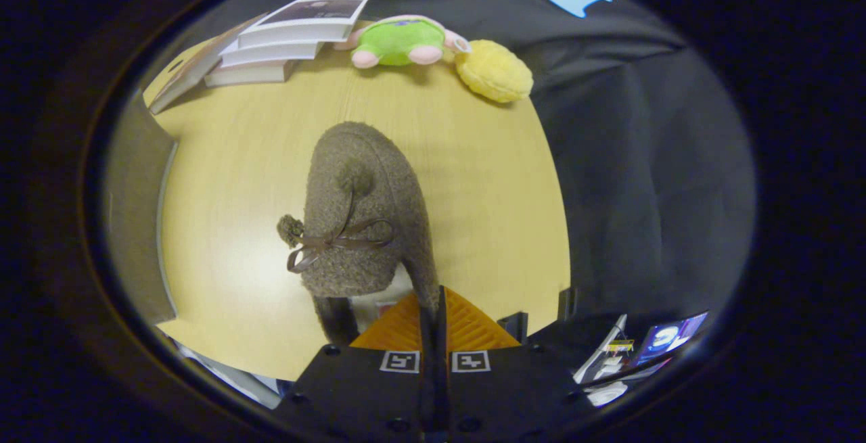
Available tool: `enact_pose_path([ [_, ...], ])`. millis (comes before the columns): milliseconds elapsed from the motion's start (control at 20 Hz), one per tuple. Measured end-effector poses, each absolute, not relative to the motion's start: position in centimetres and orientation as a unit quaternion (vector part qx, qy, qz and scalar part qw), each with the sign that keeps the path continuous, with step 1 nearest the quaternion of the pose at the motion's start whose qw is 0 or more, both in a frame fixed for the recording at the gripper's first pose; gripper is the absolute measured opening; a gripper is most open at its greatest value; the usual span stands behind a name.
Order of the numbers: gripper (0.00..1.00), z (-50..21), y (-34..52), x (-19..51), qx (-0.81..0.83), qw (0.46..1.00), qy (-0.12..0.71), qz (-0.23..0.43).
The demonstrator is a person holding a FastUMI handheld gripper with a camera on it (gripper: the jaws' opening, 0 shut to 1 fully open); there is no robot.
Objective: Open the storage box then place both shoes into the box .Put the left shoe in first, then the right shoe, with the right side of both shoes facing outward in a uniform manner.
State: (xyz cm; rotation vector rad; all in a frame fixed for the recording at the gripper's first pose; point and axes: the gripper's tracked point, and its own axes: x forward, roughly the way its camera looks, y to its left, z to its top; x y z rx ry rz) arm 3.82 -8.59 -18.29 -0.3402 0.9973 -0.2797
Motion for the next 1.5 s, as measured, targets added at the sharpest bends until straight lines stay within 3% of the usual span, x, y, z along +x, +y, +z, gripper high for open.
enact_pose_path([
  [500, 0.03, -3.6, 0.0, 0.1, -0.166, 0.871, 0.412, -0.208],
  [800, 0.03, 0.9, 13.3, -1.1, -0.135, 0.896, 0.389, -0.165],
  [1050, 0.03, -2.7, 22.4, -1.7, -0.111, 0.891, 0.423, -0.125],
  [1500, 0.03, -11.6, 25.0, -1.8, -0.118, 0.839, 0.511, -0.142],
])
